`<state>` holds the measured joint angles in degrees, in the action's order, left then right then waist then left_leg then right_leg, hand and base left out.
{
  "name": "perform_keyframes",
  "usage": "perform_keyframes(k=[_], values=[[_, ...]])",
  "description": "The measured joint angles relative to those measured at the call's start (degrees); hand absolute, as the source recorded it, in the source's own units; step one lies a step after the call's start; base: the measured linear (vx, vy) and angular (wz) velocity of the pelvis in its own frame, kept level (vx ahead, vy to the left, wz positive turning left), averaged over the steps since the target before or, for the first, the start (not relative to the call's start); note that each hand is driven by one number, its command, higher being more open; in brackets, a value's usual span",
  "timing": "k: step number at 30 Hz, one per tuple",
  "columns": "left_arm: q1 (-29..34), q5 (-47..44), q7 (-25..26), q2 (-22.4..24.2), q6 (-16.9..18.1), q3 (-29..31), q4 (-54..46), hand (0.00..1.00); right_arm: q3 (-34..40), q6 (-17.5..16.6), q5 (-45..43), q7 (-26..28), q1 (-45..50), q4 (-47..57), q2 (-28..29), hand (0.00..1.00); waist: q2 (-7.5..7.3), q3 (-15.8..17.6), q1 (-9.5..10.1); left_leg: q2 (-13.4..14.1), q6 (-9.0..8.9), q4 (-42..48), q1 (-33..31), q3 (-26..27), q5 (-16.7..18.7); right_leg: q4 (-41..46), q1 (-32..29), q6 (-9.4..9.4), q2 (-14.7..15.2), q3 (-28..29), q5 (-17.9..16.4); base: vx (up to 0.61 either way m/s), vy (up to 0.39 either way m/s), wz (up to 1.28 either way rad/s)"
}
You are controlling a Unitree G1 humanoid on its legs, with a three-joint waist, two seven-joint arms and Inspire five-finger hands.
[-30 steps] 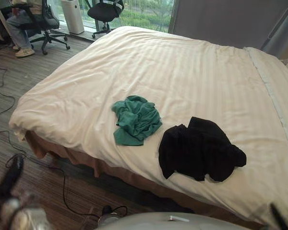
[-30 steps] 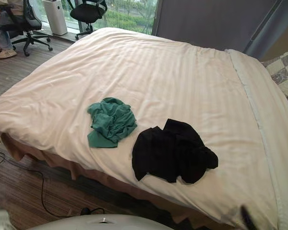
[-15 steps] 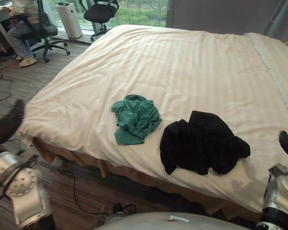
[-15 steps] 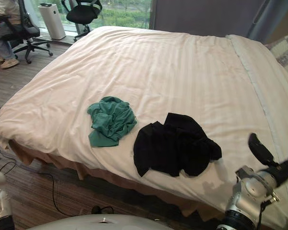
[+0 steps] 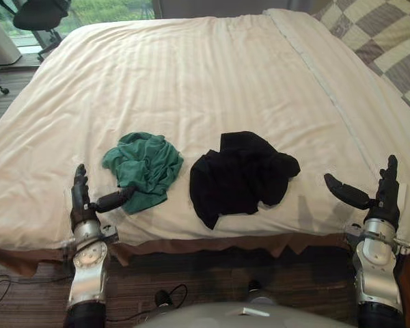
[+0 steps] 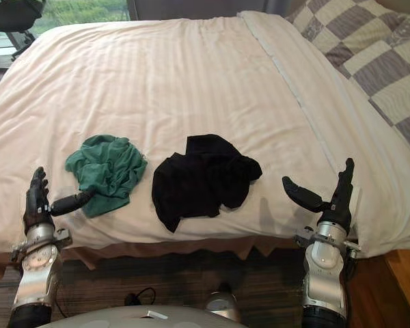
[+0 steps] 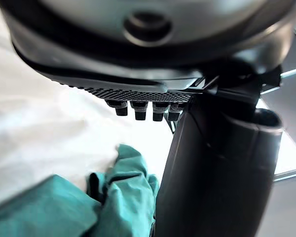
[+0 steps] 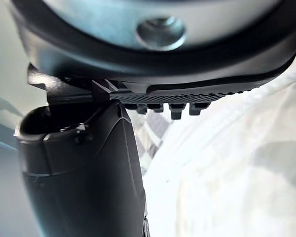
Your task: Tidy up the quilt and then pick up the clothes from the bed and put them into the laundry hamper
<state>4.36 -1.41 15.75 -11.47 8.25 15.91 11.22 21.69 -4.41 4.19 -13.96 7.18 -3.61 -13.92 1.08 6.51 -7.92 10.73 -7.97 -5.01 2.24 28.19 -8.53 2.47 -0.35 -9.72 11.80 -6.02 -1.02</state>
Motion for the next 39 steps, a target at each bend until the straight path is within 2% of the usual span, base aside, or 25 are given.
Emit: perform_keyframes(k=[3, 8, 14, 19, 21, 25, 29, 30, 34, 38, 39], values=[[-2.0, 0.3, -0.2, 0.0, 0.0, -0.8, -2.6, 1.0, -0.1, 0.0, 0.0, 0.2, 1.1, 2.1, 2.1, 1.0, 0.3, 0.0, -0.46, 0.1, 0.0, -0.1, -1.5, 1.0, 0.0, -1.1, -1.6, 0.07, -0.2, 0.9, 1.1, -0.01, 0.001, -0.18], [-2.7, 0.4, -0.3, 0.0, 0.0, -1.4, -6.7, 1.0, -1.1, 0.0, 0.0, 0.8, 1.7, 2.1, 3.9, 1.0, -0.04, 0.2, -1.59, 0.0, 0.03, 0.0, -2.3, 1.7, 0.0, -1.7, -2.7, 0.13, -0.2, 1.6, 1.8, 0.01, 0.001, -0.08], [-4.5, 0.4, -0.1, 0.0, -0.1, -1.9, -8.1, 1.0, -1.8, 0.0, 0.0, 1.1, 3.3, 5.6, 7.9, 1.0, -0.14, 0.3, -1.64, 0.2, 0.03, -0.1, -3.4, 2.7, 0.0, -1.4, -4.6, 0.22, -0.4, 2.5, 2.0, 0.0, -0.001, -0.07], [-5.3, 2.9, 0.0, 0.0, -1.8, -2.0, -9.3, 1.0, -4.0, 0.0, 0.0, 1.1, 3.0, 8.8, 9.1, 1.0, -1.25, 1.0, -1.47, 0.9, 0.08, 0.0, -5.3, 5.1, -0.1, -1.5, -8.0, 0.59, -1.2, 4.8, 3.3, -0.02, -0.01, -0.22], [-7.2, 4.3, 0.0, 0.0, -2.6, -2.0, -8.0, 1.0, -4.1, 0.0, 0.0, 0.9, 3.1, 9.6, 10.0, 1.0, -1.7, 1.3, -1.48, 1.3, 0.01, 0.0, -6.0, 5.4, -0.3, -1.5, -9.0, 0.73, -1.5, 4.9, 3.6, -0.01, -0.024, -0.08], [-14.3, 4.4, 1.2, -0.1, -4.8, -1.4, 1.5, 1.0, -4.5, 0.0, -0.1, 0.7, 3.4, 12.6, 11.7, 1.0, -1.88, 2.2, -0.76, 2.1, -0.07, 0.1, -7.1, 6.1, -0.9, -1.0, -10.6, 0.92, -2.3, 5.0, 3.8, -0.01, -0.022, -0.04], [-20.9, 4.0, 2.5, -0.5, -5.3, 0.7, 8.3, 1.0, -7.2, 0.0, -0.1, -0.7, 3.4, 16.0, 12.0, 1.0, -2.14, 5.1, 0.09, 3.0, -0.16, 0.1, -8.0, 6.9, -1.3, 0.3, -12.4, 1.07, -3.1, 5.2, 3.8, 0.0, -0.026, -0.08], [-22.0, 4.0, 2.7, -0.6, -4.9, 1.0, 9.7, 0.0, -8.1, 0.0, -0.2, -0.7, 3.4, 16.0, 12.0, 1.0, -2.11, 5.1, 0.4, 3.1, -0.16, 0.1, -8.3, 7.3, -1.4, 0.4, -13.0, 1.08, -3.2, 5.5, 3.8, 0.0, -0.022, -0.15], [-27.0, 4.3, 3.2, -0.7, -3.4, 2.1, 16.1, 0.0, -10.5, 0.1, -0.2, -0.7, 3.4, 16.0, 12.0, 1.0, -1.38, 6.1, 1.61, 3.9, -0.11, 0.1, -8.7, 7.8, -1.4, 0.5, -13.6, 1.2, -3.8, 5.6, 3.9, 0.01, -0.023, -0.05], [-28.0, 6.6, 2.9, -0.7, -2.6, 4.9, 20.2, 0.0, -10.6, 0.1, -0.2, -0.7, 3.1, 16.0, 11.8, 1.0, -1.25, 6.1, 2.14, 4.1, -0.07, 0.1, -8.5, 7.9, -1.4, 0.5, -13.3, 1.21, -4.0, 5.3, 3.9, 0.01, 0.0, 0.0], [-28.7, 6.6, 2.7, -0.6, -1.8, 5.2, 22.3, 0.0, -10.5, 0.1, -0.2, -0.8, 3.1, 16.0, 11.8, 1.0, -1.32, 6.3, 2.81, 4.0, -0.12, 0.1, -7.7, 7.8, -1.4, 0.5, -12.5, 1.19, -3.9, 5.0, 3.9, 0.0, 0.0, 0.0]])
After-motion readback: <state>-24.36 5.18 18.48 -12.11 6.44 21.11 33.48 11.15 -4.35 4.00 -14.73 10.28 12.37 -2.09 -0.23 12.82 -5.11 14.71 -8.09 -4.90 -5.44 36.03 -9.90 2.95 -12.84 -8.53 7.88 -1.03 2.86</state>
